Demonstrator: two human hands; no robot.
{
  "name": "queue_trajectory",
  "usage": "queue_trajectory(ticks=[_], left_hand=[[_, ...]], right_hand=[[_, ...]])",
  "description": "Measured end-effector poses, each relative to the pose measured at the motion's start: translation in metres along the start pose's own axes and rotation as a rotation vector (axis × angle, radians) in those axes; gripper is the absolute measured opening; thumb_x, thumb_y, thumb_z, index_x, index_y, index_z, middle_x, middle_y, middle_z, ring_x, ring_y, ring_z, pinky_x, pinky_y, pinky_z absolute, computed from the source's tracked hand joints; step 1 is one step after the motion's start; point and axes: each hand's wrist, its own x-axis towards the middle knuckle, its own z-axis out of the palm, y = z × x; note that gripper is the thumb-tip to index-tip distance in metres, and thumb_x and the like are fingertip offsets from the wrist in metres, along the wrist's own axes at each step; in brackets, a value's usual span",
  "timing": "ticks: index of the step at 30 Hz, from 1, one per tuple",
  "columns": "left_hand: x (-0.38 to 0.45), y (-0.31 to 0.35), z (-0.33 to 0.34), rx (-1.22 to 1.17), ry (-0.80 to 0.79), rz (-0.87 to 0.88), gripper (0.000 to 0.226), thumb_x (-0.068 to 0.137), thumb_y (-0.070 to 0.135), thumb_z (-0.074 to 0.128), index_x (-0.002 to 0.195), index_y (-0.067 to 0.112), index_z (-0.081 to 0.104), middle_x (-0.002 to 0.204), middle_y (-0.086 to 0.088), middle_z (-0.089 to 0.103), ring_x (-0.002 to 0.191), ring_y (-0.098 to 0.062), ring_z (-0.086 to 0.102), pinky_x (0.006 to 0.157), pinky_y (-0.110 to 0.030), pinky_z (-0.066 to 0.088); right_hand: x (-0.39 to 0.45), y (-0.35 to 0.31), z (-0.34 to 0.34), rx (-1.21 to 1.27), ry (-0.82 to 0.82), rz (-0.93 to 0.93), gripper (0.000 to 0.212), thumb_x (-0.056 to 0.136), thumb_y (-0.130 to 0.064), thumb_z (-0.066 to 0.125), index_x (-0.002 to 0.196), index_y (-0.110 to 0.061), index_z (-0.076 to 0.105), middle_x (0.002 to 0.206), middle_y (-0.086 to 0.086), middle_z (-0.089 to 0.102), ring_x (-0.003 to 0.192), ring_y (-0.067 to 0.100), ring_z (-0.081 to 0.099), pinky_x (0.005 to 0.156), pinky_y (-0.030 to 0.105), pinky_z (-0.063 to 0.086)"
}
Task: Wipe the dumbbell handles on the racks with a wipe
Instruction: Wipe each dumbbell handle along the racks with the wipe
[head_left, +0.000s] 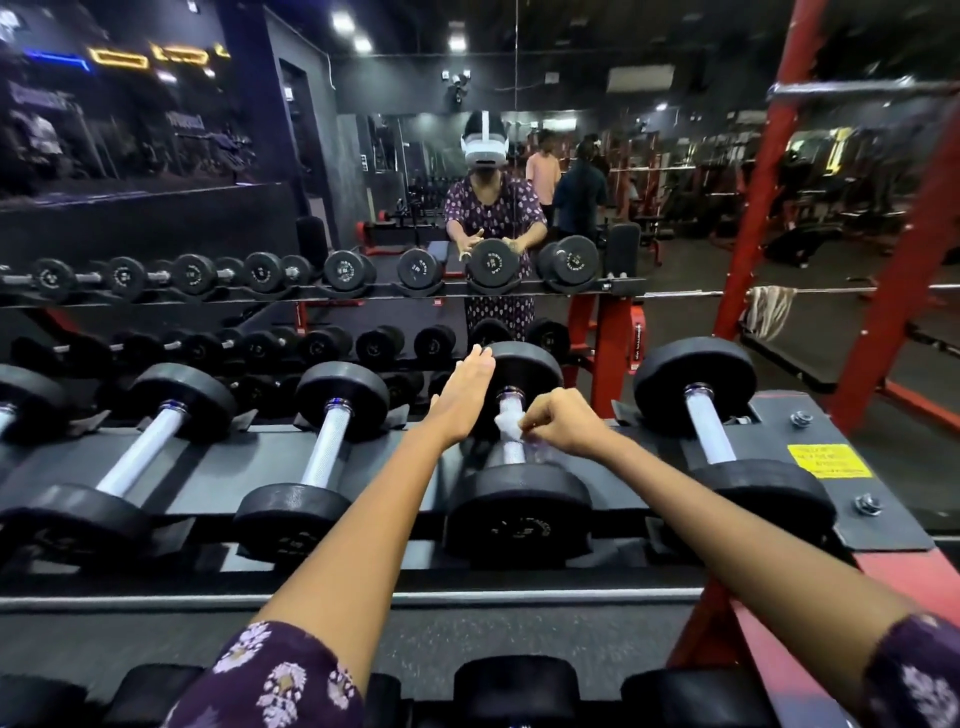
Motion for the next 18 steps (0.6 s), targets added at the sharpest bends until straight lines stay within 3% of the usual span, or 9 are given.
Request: queue_trajectory(ticks=[3,7,10,13,15,18], left_hand=[[-0.004,0.004,-0.002,0.040,-0.042,-0.021,0.058,0.104,0.049,0.018,0.155,0.025,0.005,0.162,0.011,-0.004,0.149,-0.012,-0.004,0.119,-0.053,-0.001],[-0.032,0.006,0.009,0.203,-0.071,-0.113,0.079,0.098,0.054,0.039,0.155,0.016,0.000,0.163,0.001,-0.006,0.149,-0.016,0.004,0.120,-0.046,0.002],[-0.071,-0.004,0.030,0.028,0.039,-0.137,0.099,0.084,0.064,0.054,0.155,0.012,0.008,0.162,-0.004,0.008,0.148,-0.019,0.013,0.119,-0.041,0.014],[-0.098,-0.011,0.044,-0.182,0.136,-0.154,0.118,0.063,0.084,0.059,0.153,0.016,0.021,0.158,-0.002,0.027,0.143,-0.017,0.029,0.115,-0.034,0.026],[-0.102,-0.015,0.050,-0.198,0.212,-0.141,0.101,0.072,0.074,0.060,0.149,0.017,0.031,0.153,0.000,0.035,0.139,-0.014,0.034,0.111,-0.030,0.029],[-0.107,-0.012,0.054,-0.164,0.291,-0.115,0.069,0.087,0.052,0.062,0.143,0.018,0.042,0.147,0.001,0.043,0.133,-0.012,0.039,0.101,-0.022,0.030]], right_hand=[[-0.012,0.002,-0.001,0.123,-0.133,0.061,0.014,0.072,0.002,0.070,0.084,-0.002,0.075,0.082,0.012,0.072,0.051,-0.004,0.056,0.058,0.014,0.044],[-0.002,-0.004,-0.001,0.056,0.018,0.037,0.012,0.078,0.000,0.065,0.087,0.002,0.074,0.068,-0.005,0.055,0.064,0.003,0.051,0.059,0.010,0.034],[-0.001,-0.015,0.008,-0.065,-0.112,-0.127,0.013,0.084,-0.007,0.063,0.076,0.000,0.070,0.078,0.005,0.046,0.076,0.019,0.049,0.064,0.018,0.028],[0.001,-0.014,0.006,-0.093,-0.169,-0.207,0.013,0.081,-0.008,0.067,0.069,-0.004,0.072,0.079,0.012,0.055,0.076,0.022,0.052,0.066,0.024,0.032],[0.011,-0.011,0.001,-0.065,-0.072,-0.168,0.010,0.078,-0.004,0.067,0.078,0.004,0.073,0.073,0.014,0.062,0.081,0.032,0.059,0.069,0.028,0.037],[0.014,-0.013,0.003,-0.048,0.045,-0.100,0.017,0.078,-0.007,0.068,0.093,-0.001,0.073,0.087,0.015,0.068,0.090,0.028,0.061,0.070,0.019,0.034]])
